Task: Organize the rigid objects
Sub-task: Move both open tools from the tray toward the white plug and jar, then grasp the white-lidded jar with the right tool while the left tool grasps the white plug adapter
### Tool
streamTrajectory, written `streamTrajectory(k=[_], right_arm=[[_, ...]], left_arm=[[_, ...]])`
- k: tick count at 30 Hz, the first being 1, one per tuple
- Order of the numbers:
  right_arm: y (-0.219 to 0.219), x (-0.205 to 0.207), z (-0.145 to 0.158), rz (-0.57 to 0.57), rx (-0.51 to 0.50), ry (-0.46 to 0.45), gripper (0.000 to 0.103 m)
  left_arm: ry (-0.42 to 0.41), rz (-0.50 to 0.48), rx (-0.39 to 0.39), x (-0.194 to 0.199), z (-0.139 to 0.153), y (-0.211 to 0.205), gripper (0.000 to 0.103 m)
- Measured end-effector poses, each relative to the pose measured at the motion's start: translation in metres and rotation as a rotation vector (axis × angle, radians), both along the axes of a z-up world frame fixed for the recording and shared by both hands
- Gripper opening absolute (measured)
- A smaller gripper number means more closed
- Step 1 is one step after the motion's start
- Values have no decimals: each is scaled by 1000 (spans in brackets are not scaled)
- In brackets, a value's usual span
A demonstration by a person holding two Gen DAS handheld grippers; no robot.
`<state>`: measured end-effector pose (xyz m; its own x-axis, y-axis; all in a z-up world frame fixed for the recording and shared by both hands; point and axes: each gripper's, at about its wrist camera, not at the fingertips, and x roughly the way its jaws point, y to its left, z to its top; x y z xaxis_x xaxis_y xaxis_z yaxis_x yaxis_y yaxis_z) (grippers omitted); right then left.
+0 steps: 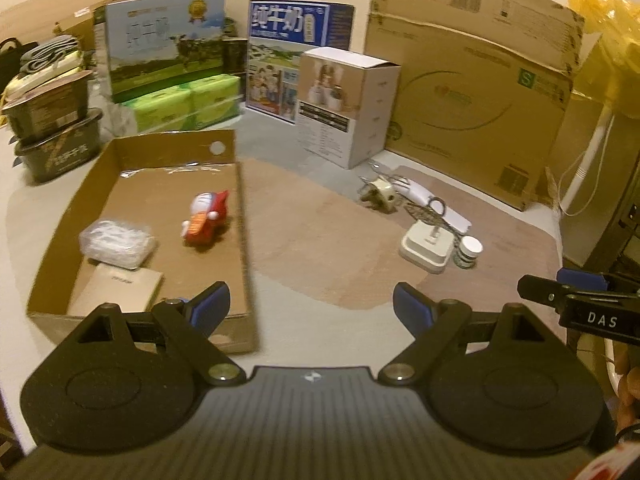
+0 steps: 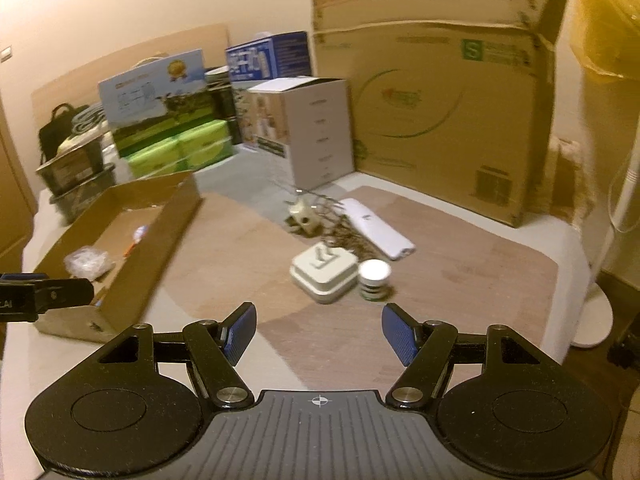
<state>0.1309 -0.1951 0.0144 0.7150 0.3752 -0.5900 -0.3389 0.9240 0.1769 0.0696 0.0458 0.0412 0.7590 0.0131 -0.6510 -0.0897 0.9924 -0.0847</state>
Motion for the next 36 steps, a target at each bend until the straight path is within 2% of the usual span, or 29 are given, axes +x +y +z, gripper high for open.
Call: streamTrajectory(k=[14, 27, 36], right_arm=[[-33, 15, -12, -60, 18, 30, 69], [-37, 35, -26, -47, 3, 50, 69], [-37, 56, -37, 2, 5, 41, 69]], left_arm=[[13, -73, 5, 29, -10, -34, 87], [22, -111, 7, 55, -21, -52, 87], [36, -139, 12, 76, -32, -63, 87]])
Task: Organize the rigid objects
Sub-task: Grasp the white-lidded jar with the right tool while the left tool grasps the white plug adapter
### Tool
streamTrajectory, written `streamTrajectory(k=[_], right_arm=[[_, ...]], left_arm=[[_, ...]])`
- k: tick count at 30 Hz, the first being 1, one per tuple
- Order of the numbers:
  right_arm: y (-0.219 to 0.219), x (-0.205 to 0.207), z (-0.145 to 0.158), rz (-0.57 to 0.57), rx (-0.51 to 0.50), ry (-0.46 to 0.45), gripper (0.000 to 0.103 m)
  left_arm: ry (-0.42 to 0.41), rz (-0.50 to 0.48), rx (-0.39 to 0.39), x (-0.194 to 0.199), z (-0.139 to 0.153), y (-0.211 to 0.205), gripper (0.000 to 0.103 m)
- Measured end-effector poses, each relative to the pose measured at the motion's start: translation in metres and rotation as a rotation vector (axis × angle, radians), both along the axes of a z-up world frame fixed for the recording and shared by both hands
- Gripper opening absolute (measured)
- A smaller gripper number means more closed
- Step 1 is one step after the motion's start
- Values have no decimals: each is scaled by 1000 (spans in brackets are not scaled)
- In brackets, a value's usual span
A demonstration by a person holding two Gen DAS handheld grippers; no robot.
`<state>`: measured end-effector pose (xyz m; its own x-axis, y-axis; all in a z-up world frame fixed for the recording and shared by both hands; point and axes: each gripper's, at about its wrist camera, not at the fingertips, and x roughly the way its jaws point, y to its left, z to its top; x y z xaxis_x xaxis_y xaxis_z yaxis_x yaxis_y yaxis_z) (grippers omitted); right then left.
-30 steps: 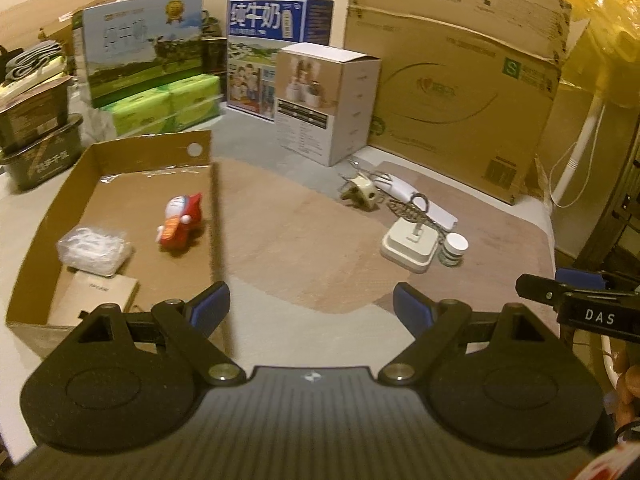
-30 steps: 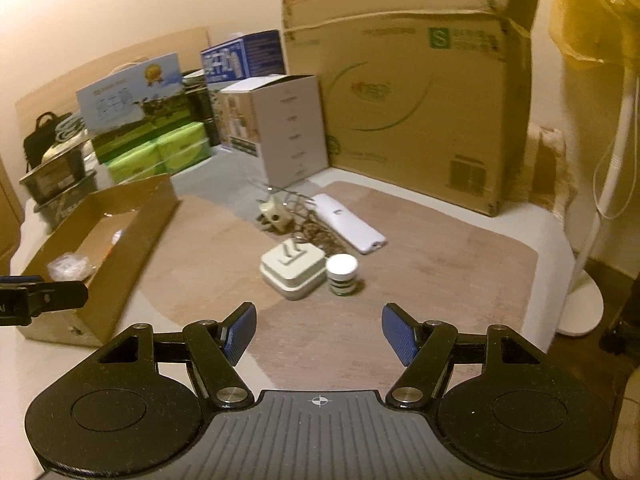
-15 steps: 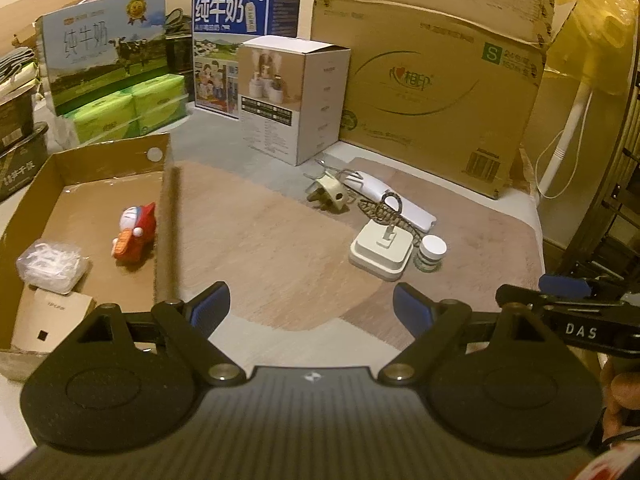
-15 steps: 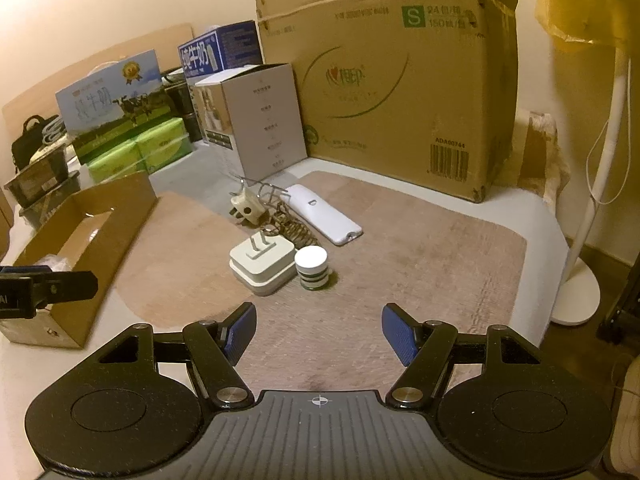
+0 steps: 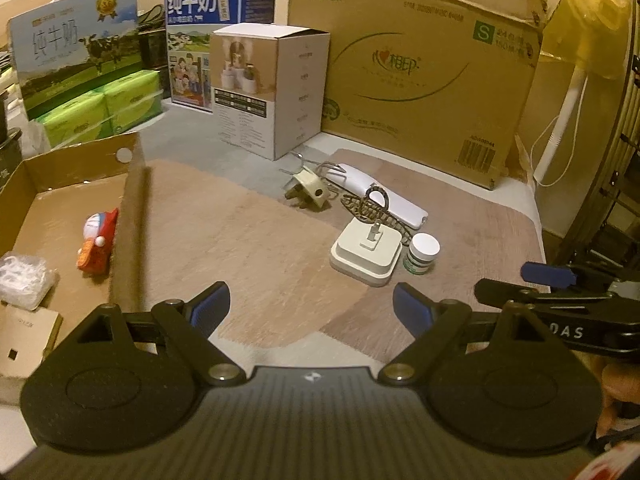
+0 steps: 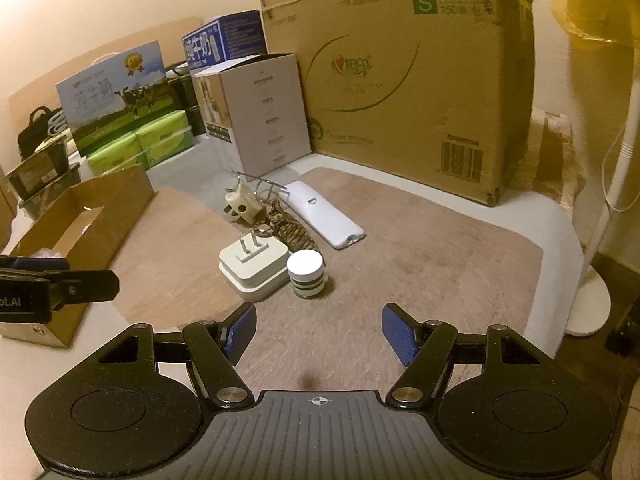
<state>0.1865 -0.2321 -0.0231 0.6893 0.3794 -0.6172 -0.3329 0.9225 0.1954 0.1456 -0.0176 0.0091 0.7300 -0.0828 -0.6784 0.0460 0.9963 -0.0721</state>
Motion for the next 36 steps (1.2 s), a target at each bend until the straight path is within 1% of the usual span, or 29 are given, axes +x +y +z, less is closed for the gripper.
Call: streamTrajectory(k=[8, 16, 20, 23, 25, 27, 32, 36], right_arm=[[7, 31, -19, 95, -30, -16, 69], [16, 59, -38, 255, -71, -57, 68], [21, 70, -47, 293, -83, -73, 57], [24, 77, -52, 319, -83, -84, 53], [26, 79, -55, 336, -88, -96, 47], [28, 80, -57, 345, -89, -102, 31], [24, 78, -56, 328, -71, -103, 31], [14, 77, -50, 286, -56, -110, 31]], left_arm=[[5, -29, 14, 28, -13, -8, 87], [20, -47, 20, 56, -33, -11, 86], [28, -56, 27, 67, -42, -15, 86], [29, -63, 37, 73, -46, -17, 86], [31, -68, 38, 76, -49, -18, 86], [32, -77, 47, 78, -51, -19, 86], [37, -115, 52, 84, -57, -24, 86], [23, -156, 52, 89, -60, -32, 86]])
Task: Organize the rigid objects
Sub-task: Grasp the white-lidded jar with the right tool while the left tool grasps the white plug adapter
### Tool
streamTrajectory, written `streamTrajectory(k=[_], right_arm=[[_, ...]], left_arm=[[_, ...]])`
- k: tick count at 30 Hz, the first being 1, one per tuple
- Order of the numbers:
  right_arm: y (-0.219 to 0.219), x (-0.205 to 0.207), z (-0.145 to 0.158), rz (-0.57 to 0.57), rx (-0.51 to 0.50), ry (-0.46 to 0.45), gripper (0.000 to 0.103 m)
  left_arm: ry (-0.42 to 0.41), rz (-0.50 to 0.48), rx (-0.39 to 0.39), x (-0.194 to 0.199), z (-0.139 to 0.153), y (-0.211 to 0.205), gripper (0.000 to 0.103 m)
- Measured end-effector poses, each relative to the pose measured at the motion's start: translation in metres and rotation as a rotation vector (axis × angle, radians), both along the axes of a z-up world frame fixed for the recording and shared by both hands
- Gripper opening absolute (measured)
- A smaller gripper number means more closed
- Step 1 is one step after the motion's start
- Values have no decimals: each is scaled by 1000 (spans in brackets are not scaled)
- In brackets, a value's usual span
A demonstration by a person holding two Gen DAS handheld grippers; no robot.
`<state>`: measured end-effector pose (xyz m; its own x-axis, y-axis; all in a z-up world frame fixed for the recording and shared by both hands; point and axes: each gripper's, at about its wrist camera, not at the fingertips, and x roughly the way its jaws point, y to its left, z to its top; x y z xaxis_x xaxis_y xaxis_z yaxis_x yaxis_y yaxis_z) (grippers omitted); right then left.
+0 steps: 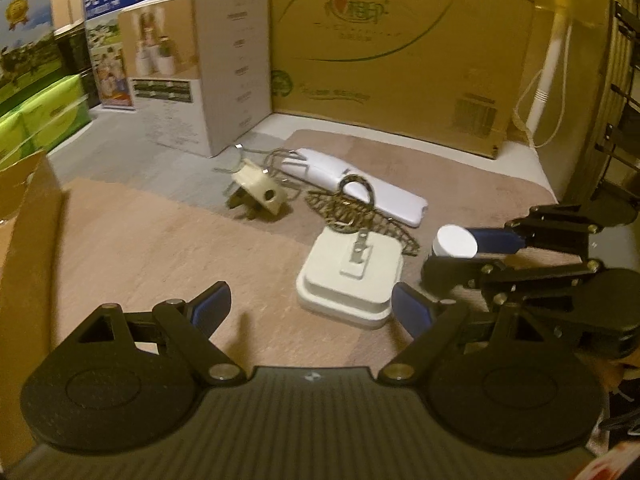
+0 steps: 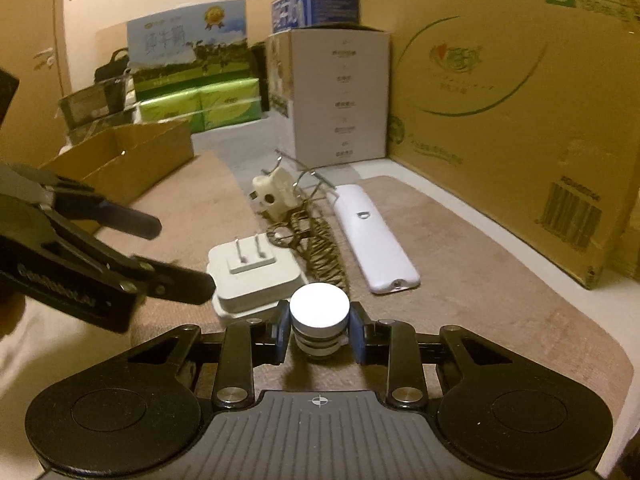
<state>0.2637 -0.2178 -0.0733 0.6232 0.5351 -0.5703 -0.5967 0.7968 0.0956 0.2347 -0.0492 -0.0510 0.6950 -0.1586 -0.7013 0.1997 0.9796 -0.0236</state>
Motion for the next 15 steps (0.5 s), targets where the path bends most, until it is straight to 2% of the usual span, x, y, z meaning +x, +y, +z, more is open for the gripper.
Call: streamTrajectory(k=[4, 13, 15], right_arm=[[-8, 3, 4, -45, 14, 1, 31], [-17, 6, 1, -93, 28, 22, 31], [-18, 6, 0, -101, 29, 30, 31]], left_arm=[[-1, -47, 9, 9, -7, -8, 86], [6, -143, 23, 29, -22, -17, 78], [17, -135, 8, 33, -24, -16, 67]])
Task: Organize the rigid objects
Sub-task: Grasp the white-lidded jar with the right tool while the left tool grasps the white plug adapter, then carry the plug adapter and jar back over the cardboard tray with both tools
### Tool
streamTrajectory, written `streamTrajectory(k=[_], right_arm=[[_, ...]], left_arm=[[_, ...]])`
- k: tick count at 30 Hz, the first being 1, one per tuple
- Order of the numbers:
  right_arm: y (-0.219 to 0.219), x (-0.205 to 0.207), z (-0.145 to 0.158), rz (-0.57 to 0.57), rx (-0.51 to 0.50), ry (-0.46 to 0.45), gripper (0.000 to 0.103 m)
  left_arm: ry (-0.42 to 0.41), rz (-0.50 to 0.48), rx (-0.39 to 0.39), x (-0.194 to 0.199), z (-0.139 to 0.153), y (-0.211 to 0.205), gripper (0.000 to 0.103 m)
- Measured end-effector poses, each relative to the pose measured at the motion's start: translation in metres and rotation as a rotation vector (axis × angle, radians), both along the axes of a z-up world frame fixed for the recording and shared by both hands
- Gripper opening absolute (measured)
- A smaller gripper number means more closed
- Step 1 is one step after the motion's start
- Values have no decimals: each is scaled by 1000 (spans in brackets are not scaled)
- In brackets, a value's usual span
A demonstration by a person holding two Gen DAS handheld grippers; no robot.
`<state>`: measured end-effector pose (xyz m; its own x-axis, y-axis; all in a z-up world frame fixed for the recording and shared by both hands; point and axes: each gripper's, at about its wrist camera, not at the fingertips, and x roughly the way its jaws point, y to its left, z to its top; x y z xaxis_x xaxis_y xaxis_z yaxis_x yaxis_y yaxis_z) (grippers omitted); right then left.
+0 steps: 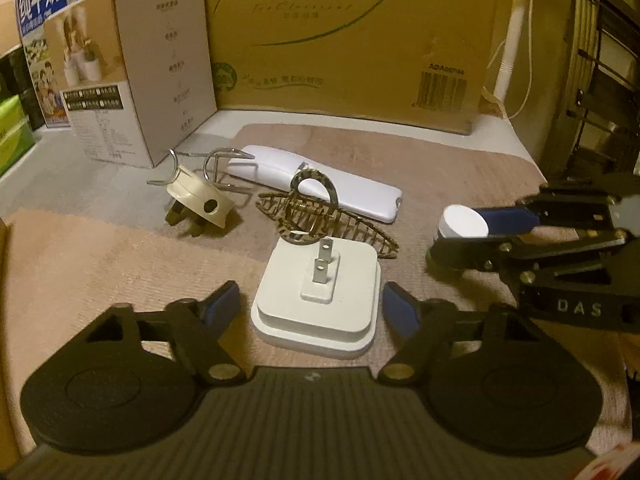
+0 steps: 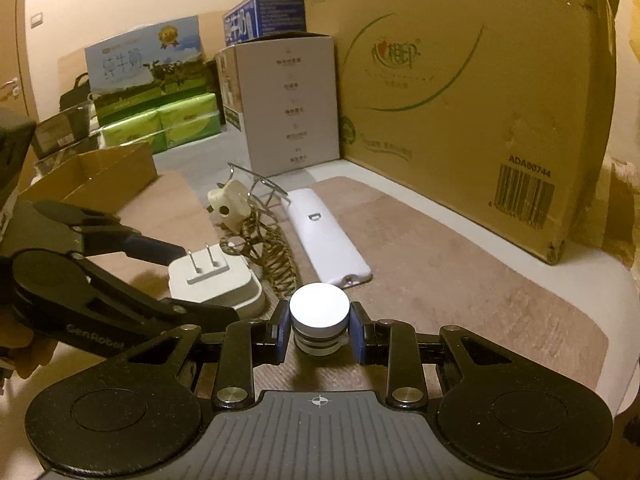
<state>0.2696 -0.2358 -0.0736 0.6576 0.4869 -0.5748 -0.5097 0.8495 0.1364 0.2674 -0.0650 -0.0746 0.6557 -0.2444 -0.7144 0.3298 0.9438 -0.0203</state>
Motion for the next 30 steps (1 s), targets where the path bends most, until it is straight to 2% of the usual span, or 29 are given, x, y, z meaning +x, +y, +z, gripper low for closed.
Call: streamTrajectory(k=[5, 13, 22, 30], right_arm=[[-2, -4, 0, -30, 13, 14, 31], [2, -18, 1, -34, 39, 40, 31], [9, -21, 0, -41, 35, 53, 31], [12, -34, 9, -45, 43, 53, 31]], left_arm=[[9, 12, -8, -8, 1, 2, 63], [10, 98, -7, -49, 3, 18, 63], [-3, 91, 28, -36, 0, 8, 63], [19, 144, 15, -63, 9, 20, 62]])
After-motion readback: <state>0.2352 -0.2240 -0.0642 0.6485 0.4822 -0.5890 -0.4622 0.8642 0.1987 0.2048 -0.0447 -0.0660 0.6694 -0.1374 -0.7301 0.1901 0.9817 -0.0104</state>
